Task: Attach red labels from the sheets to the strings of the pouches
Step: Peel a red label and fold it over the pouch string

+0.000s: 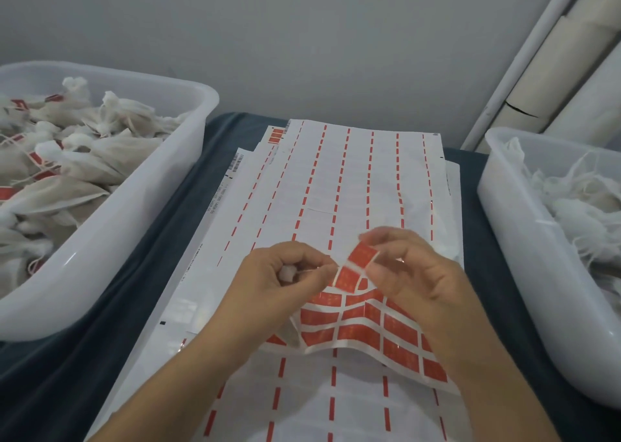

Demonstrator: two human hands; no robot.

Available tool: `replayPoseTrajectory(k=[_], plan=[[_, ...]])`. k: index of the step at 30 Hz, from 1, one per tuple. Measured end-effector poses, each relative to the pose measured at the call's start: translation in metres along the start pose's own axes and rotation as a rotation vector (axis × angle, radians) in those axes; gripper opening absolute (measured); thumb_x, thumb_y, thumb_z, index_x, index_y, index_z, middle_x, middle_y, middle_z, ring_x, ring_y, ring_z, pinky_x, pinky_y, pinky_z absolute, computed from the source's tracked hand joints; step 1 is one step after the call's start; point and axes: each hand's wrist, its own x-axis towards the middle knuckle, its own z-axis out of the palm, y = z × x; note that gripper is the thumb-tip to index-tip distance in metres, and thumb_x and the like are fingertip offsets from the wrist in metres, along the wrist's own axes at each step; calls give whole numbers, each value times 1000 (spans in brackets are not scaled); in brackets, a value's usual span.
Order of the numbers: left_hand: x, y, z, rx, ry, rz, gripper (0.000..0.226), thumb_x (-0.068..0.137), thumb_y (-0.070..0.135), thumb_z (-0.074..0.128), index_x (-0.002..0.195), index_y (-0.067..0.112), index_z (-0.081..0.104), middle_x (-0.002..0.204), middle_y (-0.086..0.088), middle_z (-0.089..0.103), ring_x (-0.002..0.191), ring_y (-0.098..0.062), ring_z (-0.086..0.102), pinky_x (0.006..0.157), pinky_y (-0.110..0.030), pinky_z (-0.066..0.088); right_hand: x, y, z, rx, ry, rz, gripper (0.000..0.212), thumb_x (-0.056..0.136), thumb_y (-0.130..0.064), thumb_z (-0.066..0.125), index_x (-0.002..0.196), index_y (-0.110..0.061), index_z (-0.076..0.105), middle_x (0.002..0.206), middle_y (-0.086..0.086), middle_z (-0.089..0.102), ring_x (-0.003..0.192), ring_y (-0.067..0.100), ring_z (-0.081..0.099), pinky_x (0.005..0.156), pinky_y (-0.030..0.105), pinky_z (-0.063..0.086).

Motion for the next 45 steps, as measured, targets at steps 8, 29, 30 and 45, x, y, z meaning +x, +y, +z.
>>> replayPoseTrajectory(k=[8, 29, 30, 45], plan=[[0, -2, -1, 68, -57, 36, 12, 78, 29, 64, 67, 32, 69, 73, 24, 66, 73, 4, 64, 56, -5, 48, 3, 14, 2, -161, -27, -5, 24, 68, -51, 52, 83, -34, 60, 92, -28, 64, 93, -5, 60, 78, 7, 48], [-4, 5, 1, 45, -94, 11, 35, 61, 60, 56, 67, 29, 71, 76, 14, 68, 77, -9, 67, 69, -20, 55, 6, 21, 5, -254, 16, -102, 12, 71, -46, 53, 81, -39, 57, 92, -29, 62, 91, -6, 60, 75, 5, 48], [-4, 6, 2, 71, -90, 28, 37, 55, 63, 54, 66, 31, 69, 75, 17, 67, 76, -5, 66, 65, -14, 54, 6, 21, 6, -263, 20, -110, 12, 71, -45, 53, 81, -39, 57, 93, -28, 62, 91, -6, 60, 76, 5, 48], [-2, 7, -3, -139, -34, -81, 29, 54, 47, 62, 69, 24, 73, 72, 12, 72, 69, -6, 69, 54, -18, 53, 6, 11, 6, 62, 103, 120, 49, 51, -62, 58, 97, -46, 61, 88, -28, 66, 87, -4, 64, 67, 10, 53]])
